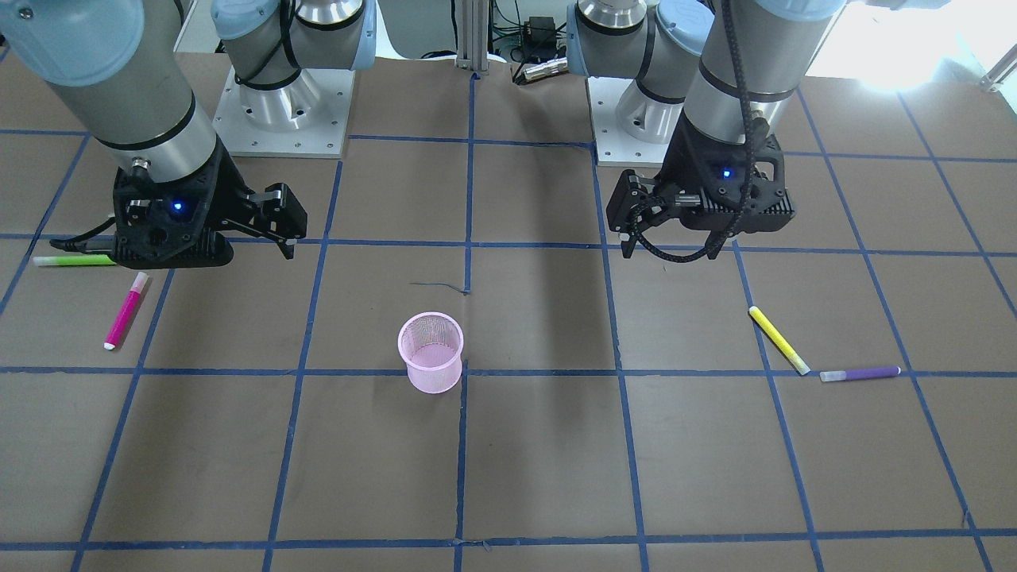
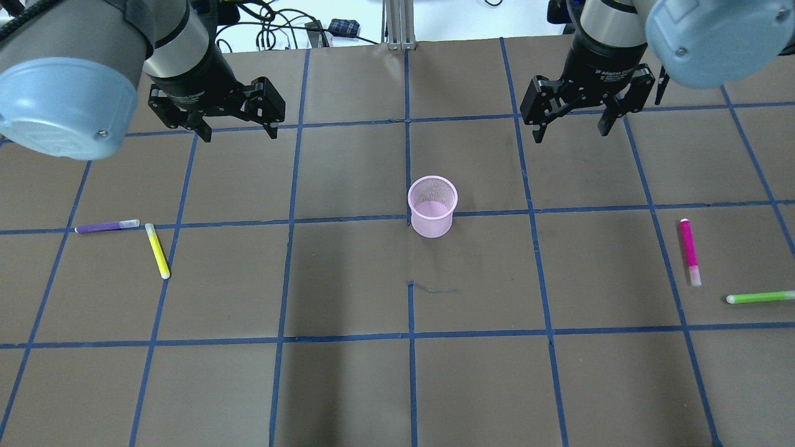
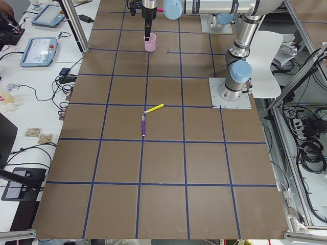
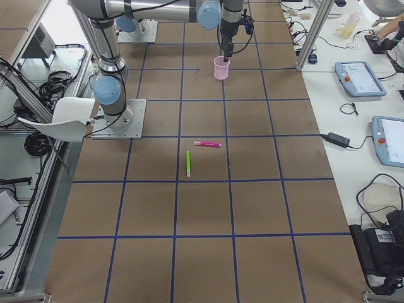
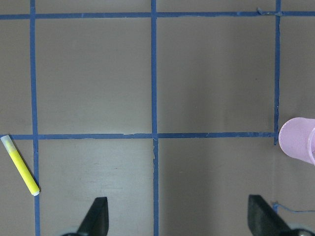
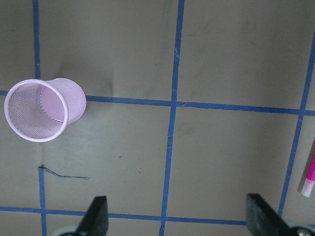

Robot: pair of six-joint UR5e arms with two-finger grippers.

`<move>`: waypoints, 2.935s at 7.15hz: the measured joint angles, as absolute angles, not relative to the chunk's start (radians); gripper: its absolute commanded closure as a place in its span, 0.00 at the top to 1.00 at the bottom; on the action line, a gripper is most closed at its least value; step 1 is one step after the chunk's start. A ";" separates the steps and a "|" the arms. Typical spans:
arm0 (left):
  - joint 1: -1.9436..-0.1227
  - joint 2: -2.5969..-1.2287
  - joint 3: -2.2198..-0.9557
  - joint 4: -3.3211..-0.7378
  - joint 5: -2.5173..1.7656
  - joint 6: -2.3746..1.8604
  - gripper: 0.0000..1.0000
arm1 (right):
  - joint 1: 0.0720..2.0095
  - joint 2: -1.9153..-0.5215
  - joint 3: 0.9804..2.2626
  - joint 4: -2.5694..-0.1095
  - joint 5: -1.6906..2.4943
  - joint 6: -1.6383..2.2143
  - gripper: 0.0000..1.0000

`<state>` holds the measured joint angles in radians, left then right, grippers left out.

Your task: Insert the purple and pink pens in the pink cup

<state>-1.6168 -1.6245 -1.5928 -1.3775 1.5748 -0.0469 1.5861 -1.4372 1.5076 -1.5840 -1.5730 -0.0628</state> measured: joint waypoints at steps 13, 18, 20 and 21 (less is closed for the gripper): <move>-1.284 -1.623 -1.630 -1.425 1.559 0.691 1.00 | 1.111 -1.312 1.934 -2.061 -1.654 -0.477 0.98; -0.944 -1.808 -1.626 -1.360 1.381 1.679 1.00 | 1.056 -1.206 1.936 -2.155 -1.695 -0.553 0.81; -0.839 -1.930 -1.611 -1.347 1.255 1.942 0.98 | 1.056 -1.186 1.934 -2.170 -1.695 -0.549 0.64; -0.803 -1.987 -1.601 -1.347 1.214 2.027 0.98 | 1.055 -1.182 1.934 -2.174 -1.695 -0.546 0.50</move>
